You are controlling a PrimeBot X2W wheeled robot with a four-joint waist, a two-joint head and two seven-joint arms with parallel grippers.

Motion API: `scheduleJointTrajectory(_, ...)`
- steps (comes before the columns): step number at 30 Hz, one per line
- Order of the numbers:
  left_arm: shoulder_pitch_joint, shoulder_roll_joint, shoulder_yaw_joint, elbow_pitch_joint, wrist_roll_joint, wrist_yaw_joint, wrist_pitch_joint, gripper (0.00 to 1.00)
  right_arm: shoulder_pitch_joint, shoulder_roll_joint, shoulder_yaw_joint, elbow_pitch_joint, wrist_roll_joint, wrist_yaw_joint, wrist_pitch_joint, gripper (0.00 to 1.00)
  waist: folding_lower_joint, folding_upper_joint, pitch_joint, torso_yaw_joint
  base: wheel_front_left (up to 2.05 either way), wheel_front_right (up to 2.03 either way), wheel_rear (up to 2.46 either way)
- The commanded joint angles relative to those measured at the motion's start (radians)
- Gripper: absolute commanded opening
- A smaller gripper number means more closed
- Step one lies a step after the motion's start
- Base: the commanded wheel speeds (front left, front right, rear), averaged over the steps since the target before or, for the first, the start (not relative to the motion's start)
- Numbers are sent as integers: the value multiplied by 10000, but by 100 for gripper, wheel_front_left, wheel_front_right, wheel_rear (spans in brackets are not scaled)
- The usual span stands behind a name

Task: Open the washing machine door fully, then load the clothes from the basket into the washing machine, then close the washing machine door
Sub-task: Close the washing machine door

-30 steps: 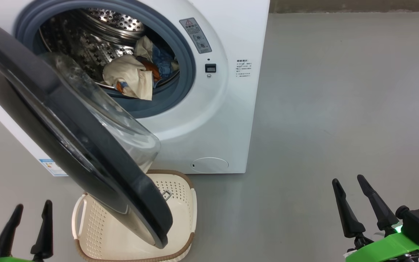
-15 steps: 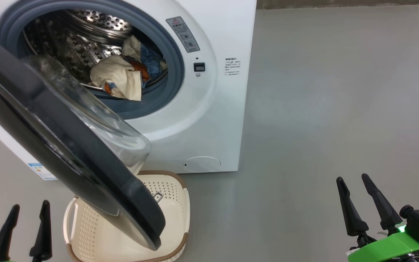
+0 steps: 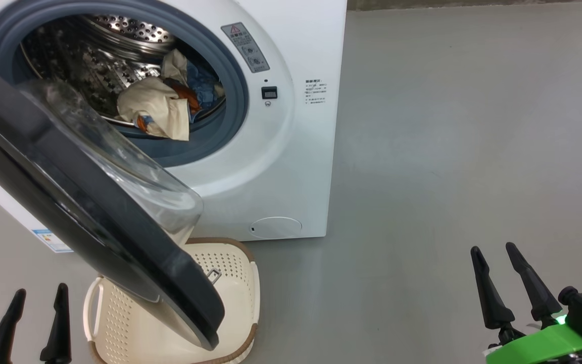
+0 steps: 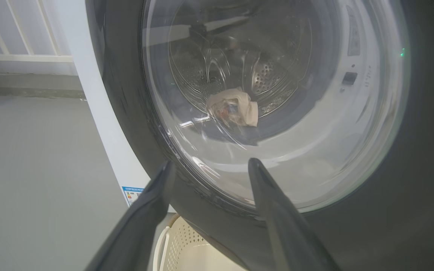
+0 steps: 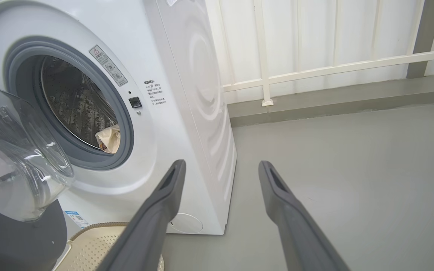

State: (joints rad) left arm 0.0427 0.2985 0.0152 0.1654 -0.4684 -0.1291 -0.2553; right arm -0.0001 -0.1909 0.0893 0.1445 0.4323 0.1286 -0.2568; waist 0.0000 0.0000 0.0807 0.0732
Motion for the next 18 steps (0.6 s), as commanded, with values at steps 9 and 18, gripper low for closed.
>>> scheduleJointTrajectory(9, -211, 213, 325, -174, 62, -16, -64, 100, 56, -99, 166, -259, -98, 21, -49, 100, 0, 0, -2, 95, 0, 0, 0)
scheduleJointTrajectory(18, -98, 42, 292, -203, 56, -16, -64, 100, -14, -121, 316, -270, -110, 21, -49, 4, 0, 0, -160, 489, 0, 0, 0)
